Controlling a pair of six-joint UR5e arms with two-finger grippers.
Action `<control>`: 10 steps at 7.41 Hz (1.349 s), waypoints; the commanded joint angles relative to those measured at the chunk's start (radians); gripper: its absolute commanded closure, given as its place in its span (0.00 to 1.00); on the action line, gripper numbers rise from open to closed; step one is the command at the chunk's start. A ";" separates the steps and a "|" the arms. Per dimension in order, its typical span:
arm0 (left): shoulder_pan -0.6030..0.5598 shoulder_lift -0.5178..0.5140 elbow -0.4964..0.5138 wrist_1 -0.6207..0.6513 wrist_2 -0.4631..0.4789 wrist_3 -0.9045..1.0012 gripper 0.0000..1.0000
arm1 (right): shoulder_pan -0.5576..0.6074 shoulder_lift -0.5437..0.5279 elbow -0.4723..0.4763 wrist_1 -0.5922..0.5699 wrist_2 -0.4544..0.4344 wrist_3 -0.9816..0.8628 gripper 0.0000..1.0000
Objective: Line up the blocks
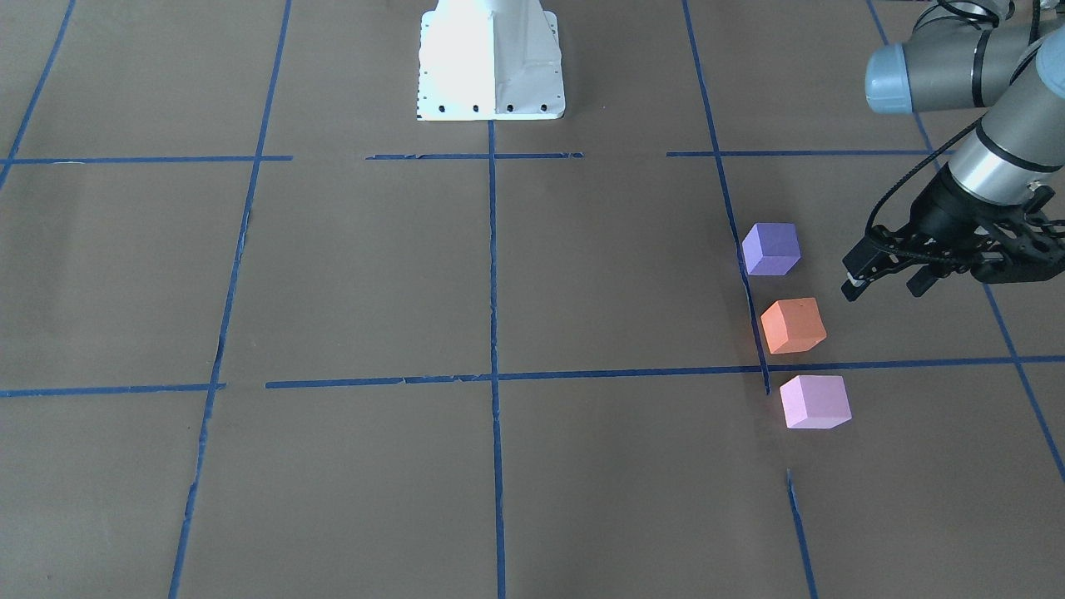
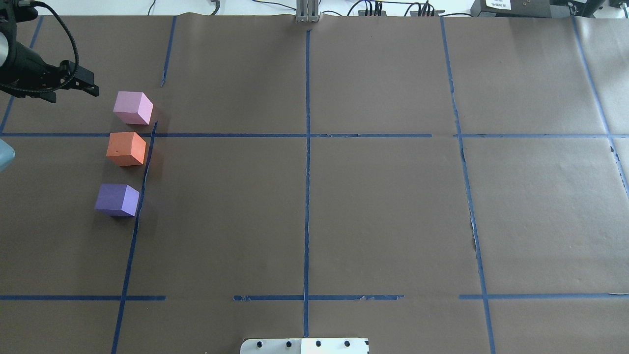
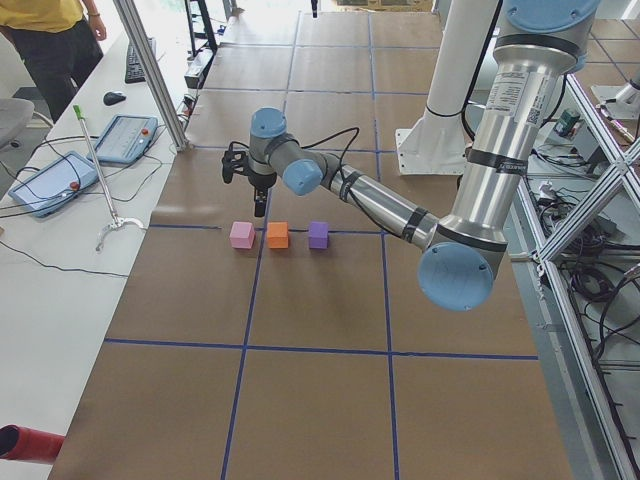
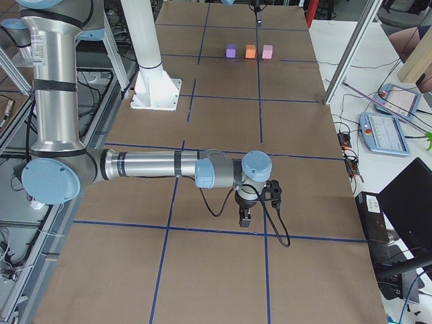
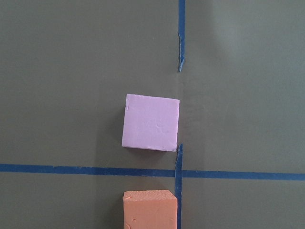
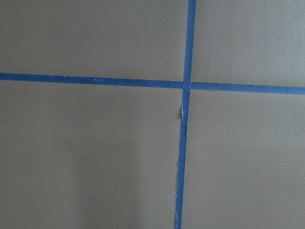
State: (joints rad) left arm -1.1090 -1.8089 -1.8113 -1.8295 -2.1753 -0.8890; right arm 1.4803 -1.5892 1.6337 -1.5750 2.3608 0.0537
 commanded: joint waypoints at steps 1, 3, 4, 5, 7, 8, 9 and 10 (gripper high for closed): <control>-0.075 0.005 0.042 0.036 -0.071 0.206 0.00 | 0.000 0.000 0.000 0.001 0.002 0.000 0.00; -0.242 0.003 0.154 0.111 -0.133 0.524 0.00 | 0.000 0.000 0.000 0.000 0.000 0.000 0.00; -0.320 0.003 0.199 0.148 -0.145 0.682 0.00 | 0.000 0.000 0.000 0.001 0.000 0.000 0.00; -0.381 0.005 0.249 0.176 -0.146 0.784 0.01 | 0.000 0.000 0.000 0.001 0.000 0.000 0.00; -0.454 0.008 0.306 0.231 -0.146 0.844 0.01 | 0.000 0.000 0.000 0.001 0.000 0.000 0.00; -0.478 0.011 0.316 0.242 -0.144 0.876 0.01 | 0.000 0.000 0.000 0.001 0.000 0.000 0.00; -0.495 0.013 0.332 0.272 -0.144 0.909 0.01 | 0.000 0.000 0.000 0.001 0.002 0.000 0.00; -0.496 0.025 0.336 0.286 -0.143 0.910 0.01 | 0.000 0.000 0.000 0.001 0.000 0.000 0.00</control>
State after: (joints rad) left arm -1.5933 -1.7945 -1.4864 -1.5683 -2.3192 0.0031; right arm 1.4803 -1.5892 1.6337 -1.5739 2.3614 0.0537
